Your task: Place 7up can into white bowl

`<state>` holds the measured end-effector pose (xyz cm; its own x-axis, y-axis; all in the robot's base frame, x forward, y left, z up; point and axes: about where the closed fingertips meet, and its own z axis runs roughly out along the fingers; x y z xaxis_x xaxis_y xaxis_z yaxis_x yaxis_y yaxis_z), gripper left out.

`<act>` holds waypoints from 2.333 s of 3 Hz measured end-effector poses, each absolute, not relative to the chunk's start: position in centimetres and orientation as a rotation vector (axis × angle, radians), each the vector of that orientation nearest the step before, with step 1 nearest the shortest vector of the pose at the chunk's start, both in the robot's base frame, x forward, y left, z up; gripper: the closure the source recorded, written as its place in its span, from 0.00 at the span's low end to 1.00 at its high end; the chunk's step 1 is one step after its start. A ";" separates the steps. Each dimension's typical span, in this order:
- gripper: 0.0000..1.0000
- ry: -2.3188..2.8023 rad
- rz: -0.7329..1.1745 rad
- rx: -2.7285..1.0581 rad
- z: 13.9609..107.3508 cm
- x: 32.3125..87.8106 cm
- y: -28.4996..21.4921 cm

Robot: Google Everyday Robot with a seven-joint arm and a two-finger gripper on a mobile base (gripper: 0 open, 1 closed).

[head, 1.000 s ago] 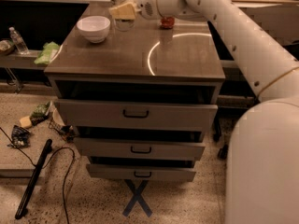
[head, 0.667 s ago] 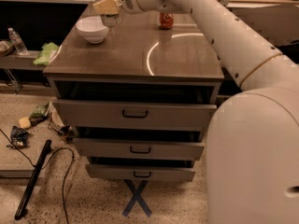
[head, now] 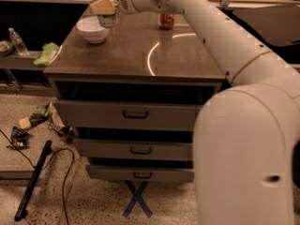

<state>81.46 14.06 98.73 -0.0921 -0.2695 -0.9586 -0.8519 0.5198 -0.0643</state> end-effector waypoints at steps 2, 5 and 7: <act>1.00 1.658 0.698 -0.877 98.1 87.0 18.2; 0.50 1.669 0.738 -0.904 95.1 89.8 22.5; 0.00 1.684 0.691 -0.881 93.1 91.7 21.5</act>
Offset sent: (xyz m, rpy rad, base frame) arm 0.0993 0.0565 0.0129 0.1039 0.0385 -0.0690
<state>91.66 21.46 93.09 -0.1636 -0.2134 -0.9632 -0.8286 0.5596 0.0167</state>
